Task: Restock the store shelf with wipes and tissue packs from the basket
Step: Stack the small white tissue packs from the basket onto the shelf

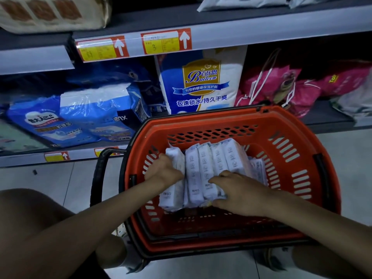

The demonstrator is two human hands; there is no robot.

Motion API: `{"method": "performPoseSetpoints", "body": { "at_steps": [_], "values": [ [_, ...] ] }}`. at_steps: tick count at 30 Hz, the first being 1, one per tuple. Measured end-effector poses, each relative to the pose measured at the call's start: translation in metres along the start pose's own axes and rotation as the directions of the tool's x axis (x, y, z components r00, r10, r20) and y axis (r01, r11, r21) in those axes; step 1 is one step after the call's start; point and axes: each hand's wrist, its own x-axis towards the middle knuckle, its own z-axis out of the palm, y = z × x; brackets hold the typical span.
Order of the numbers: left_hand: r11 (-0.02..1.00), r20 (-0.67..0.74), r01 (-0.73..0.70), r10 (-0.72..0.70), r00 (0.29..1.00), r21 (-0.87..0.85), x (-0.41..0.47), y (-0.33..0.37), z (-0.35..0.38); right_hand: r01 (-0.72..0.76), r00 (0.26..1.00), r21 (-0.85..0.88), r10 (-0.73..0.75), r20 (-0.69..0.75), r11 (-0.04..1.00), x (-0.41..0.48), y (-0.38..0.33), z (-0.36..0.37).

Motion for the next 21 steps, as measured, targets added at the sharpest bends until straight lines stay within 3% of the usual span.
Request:
{"method": "performPoseSetpoints", "body": {
  "at_steps": [3,5,7,9,11,13,15,17,18,19,20,21],
  "values": [
    [0.971,0.023,0.010,-0.005,1.000,-0.241,0.002,0.008,-0.022,-0.018,0.994,0.208,0.039,-0.099,0.978,-0.004,-0.005,-0.011],
    [0.912,0.050,-0.013,0.037,0.998,-0.410,0.000,0.018,-0.039,-0.022,0.979,0.431,0.106,-0.174,0.902,-0.005,-0.008,-0.021],
    [0.858,0.044,-0.124,0.168,0.985,-0.499,-0.008,0.030,-0.053,-0.037,0.958,0.722,0.230,-0.171,0.691,-0.005,-0.010,-0.035],
    [0.813,-0.089,-0.354,0.355,0.931,-0.463,-0.021,0.042,-0.060,-0.029,0.945,0.933,0.314,-0.091,0.360,-0.009,-0.010,-0.052],
    [0.749,-0.260,-0.631,0.580,0.772,-0.203,-0.033,0.048,-0.060,-0.001,0.954,0.996,0.297,-0.025,0.085,-0.016,-0.007,-0.069],
    [0.593,-0.298,-0.795,0.788,0.539,0.130,-0.041,0.051,-0.056,0.029,0.963,0.996,0.271,-0.006,-0.082,-0.021,-0.003,-0.079],
    [0.461,-0.281,-0.833,0.880,0.383,0.305,-0.042,0.050,-0.054,0.062,0.968,0.993,0.247,-0.035,-0.099,-0.023,-0.001,-0.079],
    [0.388,-0.298,-0.844,0.910,0.288,0.370,-0.041,0.050,-0.058,0.107,0.970,0.991,0.228,-0.086,-0.084,-0.025,-0.001,-0.073],
    [0.381,-0.308,-0.841,0.912,0.272,0.384,-0.042,0.050,-0.060,0.134,0.969,0.987,0.221,-0.110,-0.094,-0.026,-0.001,-0.070],
    [0.418,-0.330,-0.831,0.894,0.304,0.367,-0.041,0.050,-0.061,0.161,0.968,0.980,0.213,-0.134,-0.114,-0.027,-0.001,-0.066],
    [0.512,-0.375,-0.810,0.838,0.397,0.285,-0.041,0.051,-0.062,0.189,0.966,0.972,0.204,-0.159,-0.137,-0.028,0.000,-0.064],
    [0.637,-0.427,-0.758,0.730,0.534,0.141,-0.042,0.052,-0.063,0.215,0.964,0.965,0.189,-0.185,-0.152,-0.029,0.000,-0.062]
  ]
}}
